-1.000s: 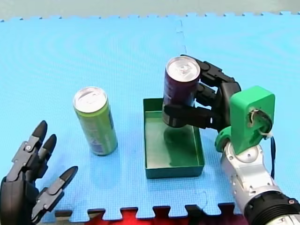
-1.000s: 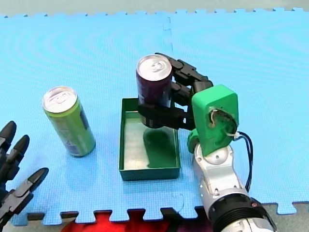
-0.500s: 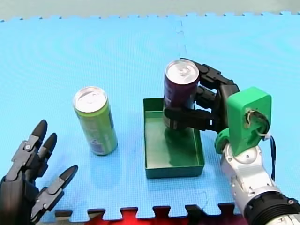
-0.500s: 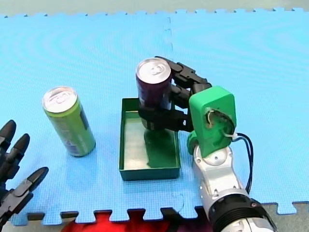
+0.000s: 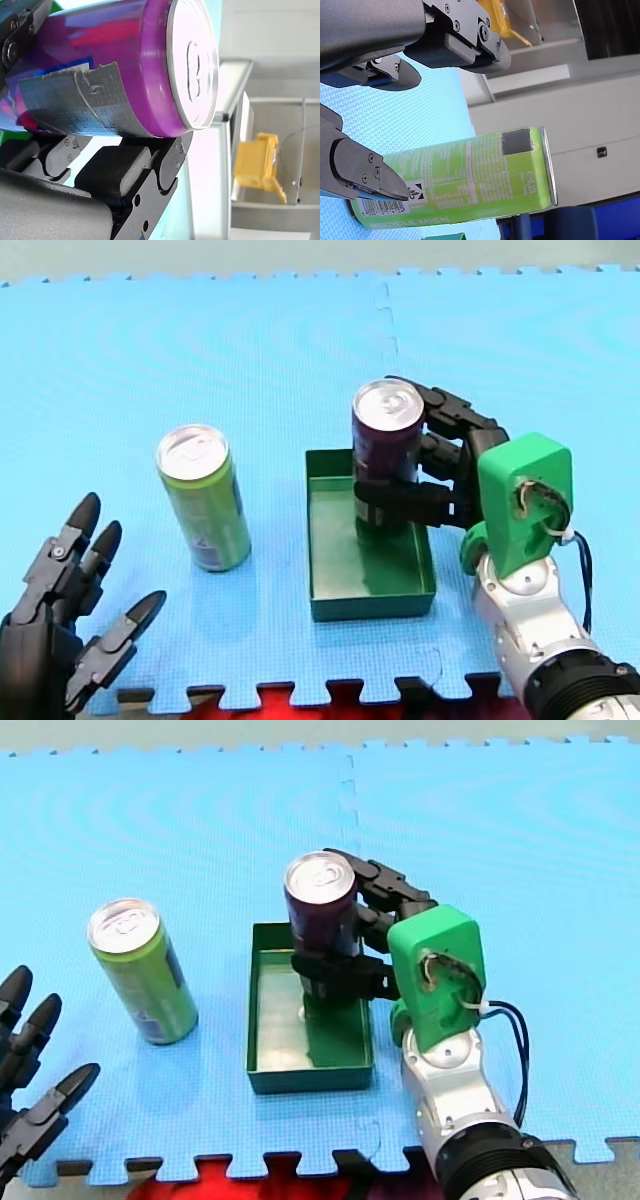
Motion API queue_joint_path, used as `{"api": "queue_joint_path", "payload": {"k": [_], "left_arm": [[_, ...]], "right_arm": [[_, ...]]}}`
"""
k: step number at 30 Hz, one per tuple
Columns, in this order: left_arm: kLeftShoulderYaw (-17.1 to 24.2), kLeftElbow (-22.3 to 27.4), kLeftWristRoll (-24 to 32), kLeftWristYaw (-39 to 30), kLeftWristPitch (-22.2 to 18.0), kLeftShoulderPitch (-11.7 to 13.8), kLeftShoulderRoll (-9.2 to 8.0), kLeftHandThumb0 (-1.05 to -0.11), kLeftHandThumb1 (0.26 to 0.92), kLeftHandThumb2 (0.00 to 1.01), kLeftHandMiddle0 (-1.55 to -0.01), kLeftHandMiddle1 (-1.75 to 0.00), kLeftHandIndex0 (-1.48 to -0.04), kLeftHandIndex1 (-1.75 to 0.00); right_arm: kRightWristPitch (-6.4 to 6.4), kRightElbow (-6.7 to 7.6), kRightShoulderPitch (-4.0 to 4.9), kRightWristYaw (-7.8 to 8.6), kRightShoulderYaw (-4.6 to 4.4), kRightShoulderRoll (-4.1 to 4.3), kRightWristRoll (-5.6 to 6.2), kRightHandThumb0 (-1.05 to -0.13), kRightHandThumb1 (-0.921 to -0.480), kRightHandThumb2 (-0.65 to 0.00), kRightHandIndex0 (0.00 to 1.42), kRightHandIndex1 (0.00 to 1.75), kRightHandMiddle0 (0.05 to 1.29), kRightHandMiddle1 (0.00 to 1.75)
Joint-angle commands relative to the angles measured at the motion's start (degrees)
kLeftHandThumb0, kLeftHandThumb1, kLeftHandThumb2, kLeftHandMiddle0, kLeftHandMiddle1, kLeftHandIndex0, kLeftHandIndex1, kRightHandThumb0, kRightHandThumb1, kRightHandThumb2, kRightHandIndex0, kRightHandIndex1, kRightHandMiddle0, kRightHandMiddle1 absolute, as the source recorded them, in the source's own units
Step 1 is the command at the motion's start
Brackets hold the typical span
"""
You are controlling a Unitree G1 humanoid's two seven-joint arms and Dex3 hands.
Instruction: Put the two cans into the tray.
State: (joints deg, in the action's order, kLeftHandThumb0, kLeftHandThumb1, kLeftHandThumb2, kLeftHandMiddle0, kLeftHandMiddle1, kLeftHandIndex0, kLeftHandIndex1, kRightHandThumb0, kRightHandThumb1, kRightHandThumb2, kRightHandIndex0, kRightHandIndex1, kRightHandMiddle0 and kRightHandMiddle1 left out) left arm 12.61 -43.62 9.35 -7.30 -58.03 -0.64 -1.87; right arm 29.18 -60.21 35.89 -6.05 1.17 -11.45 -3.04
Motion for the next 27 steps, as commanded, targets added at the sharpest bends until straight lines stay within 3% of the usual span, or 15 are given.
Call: {"api": "queue_joint_path", "payload": {"k": [1, 10, 18, 21, 27], "left_arm": [[0.25, 0.41, 0.17, -0.02, 0.11, -0.05, -0.28, -0.999, 0.810, 0.00, -0.43, 0.00, -0.37, 0.00], [0.37, 1.04, 0.32, -0.27, 0.33, 0.28, -0.30, -1.005, 0.810, 0.00, -0.43, 0.00, -0.37, 0.00], [0.57, 1.06, 0.56, -0.68, 0.38, 0.28, -0.39, -1.004, 0.810, 0.00, -0.43, 0.00, -0.37, 0.00], [0.65, 0.87, 0.80, -0.96, 0.26, 0.22, -0.40, -1.002, 0.808, 0.00, -0.43, 0.00, -0.38, 0.00], [0.79, 0.69, 0.88, -1.25, -0.06, 0.22, -0.39, -1.003, 0.809, 0.00, -0.43, 0.00, -0.38, 0.00]], "right_arm": [[1.23, -0.72, 0.92, 0.15, 0.28, 0.19, 0.34, -0.405, -0.736, -0.001, 1.32, 0.00, 1.17, 0.00], [4.39, -4.53, 1.78, 1.54, 1.46, 0.17, 1.23, -0.412, -0.734, 0.000, 1.33, 0.00, 1.17, 0.00], [6.27, -6.23, 2.07, 2.73, 2.42, 0.13, 1.82, -0.419, -0.732, 0.000, 1.33, 0.00, 1.17, 0.00], [7.23, -6.78, 1.97, 3.96, 3.18, -0.23, 2.73, -0.424, -0.731, 0.000, 1.33, 0.00, 1.17, 0.00], [8.93, -7.74, 2.07, 8.14, 5.45, -1.14, 5.83, -0.427, -0.732, 0.000, 1.33, 0.00, 1.17, 0.00]]}}
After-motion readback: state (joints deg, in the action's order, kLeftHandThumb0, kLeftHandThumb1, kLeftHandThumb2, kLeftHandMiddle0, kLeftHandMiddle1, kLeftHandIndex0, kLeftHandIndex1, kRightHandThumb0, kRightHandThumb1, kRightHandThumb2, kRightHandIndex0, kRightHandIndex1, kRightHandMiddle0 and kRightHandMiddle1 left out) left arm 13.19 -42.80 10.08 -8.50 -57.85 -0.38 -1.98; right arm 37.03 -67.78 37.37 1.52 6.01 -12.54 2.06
